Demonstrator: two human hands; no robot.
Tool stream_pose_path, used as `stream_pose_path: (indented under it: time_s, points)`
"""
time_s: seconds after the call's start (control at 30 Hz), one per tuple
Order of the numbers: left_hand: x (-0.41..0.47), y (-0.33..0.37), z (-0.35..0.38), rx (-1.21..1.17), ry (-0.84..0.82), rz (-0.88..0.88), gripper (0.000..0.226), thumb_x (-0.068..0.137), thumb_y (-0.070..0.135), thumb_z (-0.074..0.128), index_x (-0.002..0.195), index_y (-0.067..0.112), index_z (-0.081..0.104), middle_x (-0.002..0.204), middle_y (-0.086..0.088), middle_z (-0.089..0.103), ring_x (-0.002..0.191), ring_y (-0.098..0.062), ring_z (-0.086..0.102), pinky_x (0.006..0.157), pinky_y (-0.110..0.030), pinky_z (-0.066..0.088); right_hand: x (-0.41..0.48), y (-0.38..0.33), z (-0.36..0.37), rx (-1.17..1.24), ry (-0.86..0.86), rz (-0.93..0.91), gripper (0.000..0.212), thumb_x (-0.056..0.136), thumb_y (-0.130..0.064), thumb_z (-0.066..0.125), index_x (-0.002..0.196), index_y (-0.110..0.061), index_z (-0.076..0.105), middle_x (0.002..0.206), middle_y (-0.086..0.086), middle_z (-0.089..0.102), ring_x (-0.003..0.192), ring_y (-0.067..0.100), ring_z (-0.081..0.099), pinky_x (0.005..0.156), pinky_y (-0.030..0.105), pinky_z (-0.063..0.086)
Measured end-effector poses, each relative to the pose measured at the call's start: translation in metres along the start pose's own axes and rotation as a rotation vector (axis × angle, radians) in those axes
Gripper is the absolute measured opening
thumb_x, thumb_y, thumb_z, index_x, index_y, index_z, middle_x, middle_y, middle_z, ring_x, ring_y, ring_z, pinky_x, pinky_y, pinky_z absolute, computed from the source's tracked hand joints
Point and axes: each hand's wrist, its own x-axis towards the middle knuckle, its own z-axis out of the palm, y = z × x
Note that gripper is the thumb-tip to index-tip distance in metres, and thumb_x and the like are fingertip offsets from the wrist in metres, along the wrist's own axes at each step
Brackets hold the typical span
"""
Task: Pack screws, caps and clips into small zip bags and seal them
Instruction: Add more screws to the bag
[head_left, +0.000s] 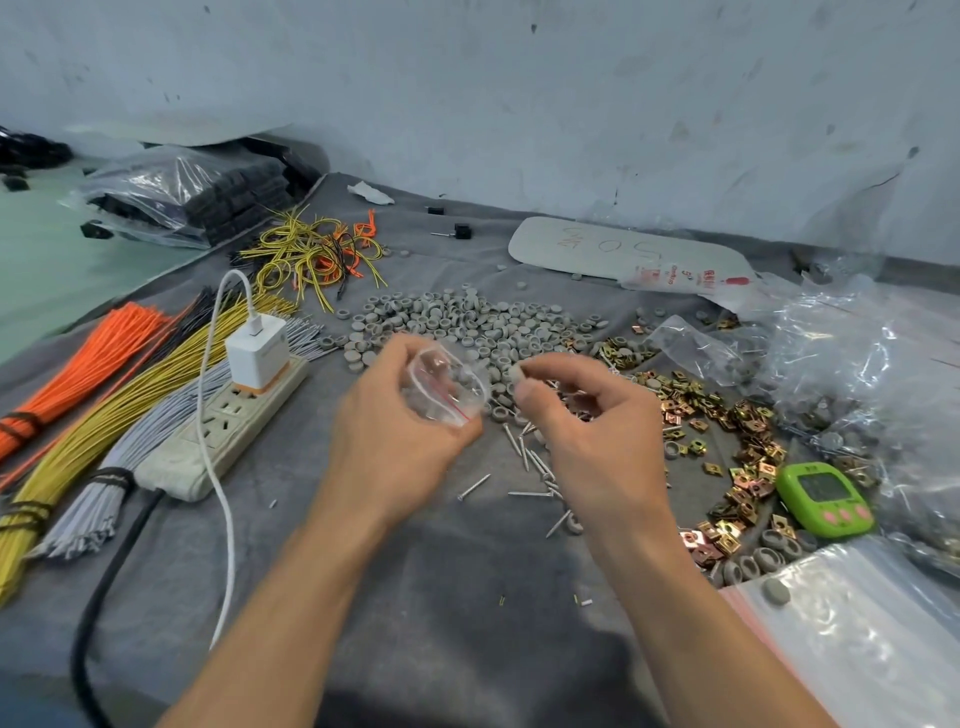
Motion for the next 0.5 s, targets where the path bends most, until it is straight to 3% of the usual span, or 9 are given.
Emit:
stream_pose_path:
  time_s: [0.03,0.17,0.27,0.33,0.4,0.47,0.5]
  points:
    - [-0.002,0.003,0.004,0.042,-0.037,0.018,0.041,0.062,0.043,0.081,0.096,0.038,0.059,0.087,0.024,0.07,0.073,0.005,0.065,0.058,-0.01,0.045,0.001,-0.002,-0.002,-0.01,0.008,-0.046,0.013,0.083,-0.024,0.085,0.088,-0.036,0.082,0.108,-0.022,0.073,0.111,0.001,0.065,0.1,0.04,0.053]
    - [-0.006,0.011,0.018,0.14,-0.117,0.066,0.043,0.06,0.045,0.076,0.098,0.039,0.057,0.086,0.019,0.069,0.077,0.0,0.063,0.064,-0.02,0.049,-0.002,-0.002,-0.003,-0.228,-0.124,-0.097,0.028,0.082,-0.024,0.083,0.086,-0.051,0.077,0.143,-0.026,0.053,0.138,-0.006,0.04,0.115,0.022,0.03]
    - [-0.004,0.01,0.022,0.181,-0.126,0.085,0.042,0.064,0.037,0.081,0.098,0.036,0.057,0.086,0.016,0.067,0.079,-0.002,0.061,0.066,-0.018,0.045,-0.001,-0.001,-0.001,-0.203,-0.185,0.004,0.034,0.087,-0.018,0.078,0.083,-0.052,0.075,0.151,-0.021,0.048,0.139,-0.008,0.038,0.118,0.029,0.032]
    - [-0.004,0.009,0.022,0.167,-0.132,0.067,0.045,0.064,0.036,0.085,0.098,0.037,0.057,0.086,0.016,0.068,0.078,-0.001,0.062,0.064,-0.017,0.046,0.002,-0.002,-0.009,-0.11,-0.13,0.041,0.033,0.089,-0.016,0.076,0.082,-0.048,0.08,0.14,-0.024,0.057,0.124,-0.017,0.049,0.104,0.026,0.045]
    - [-0.003,0.007,0.021,0.109,-0.113,0.051,0.044,0.063,0.036,0.087,0.097,0.038,0.058,0.088,0.022,0.069,0.077,0.003,0.064,0.061,-0.013,0.045,0.007,0.001,-0.027,-0.123,-0.045,0.063,0.029,0.088,-0.016,0.077,0.08,-0.044,0.081,0.11,-0.025,0.072,0.087,-0.016,0.064,0.075,0.014,0.05]
    - [-0.001,0.005,0.017,0.054,-0.082,0.02,0.042,0.065,0.036,0.086,0.097,0.039,0.059,0.09,0.026,0.069,0.075,0.006,0.064,0.059,-0.012,0.044,0.008,0.004,-0.047,-0.354,-0.065,0.109,0.026,0.086,-0.016,0.078,0.075,-0.039,0.08,0.082,-0.023,0.074,0.05,-0.006,0.06,0.048,0.008,0.042]
    - [0.0,0.003,0.015,0.026,-0.068,-0.001,0.041,0.066,0.037,0.086,0.097,0.039,0.059,0.091,0.026,0.07,0.072,0.006,0.064,0.06,-0.014,0.045,0.007,0.006,-0.055,-0.496,-0.128,0.146,0.026,0.086,-0.016,0.079,0.072,-0.038,0.078,0.076,-0.023,0.072,0.046,-0.003,0.059,0.043,0.008,0.04]
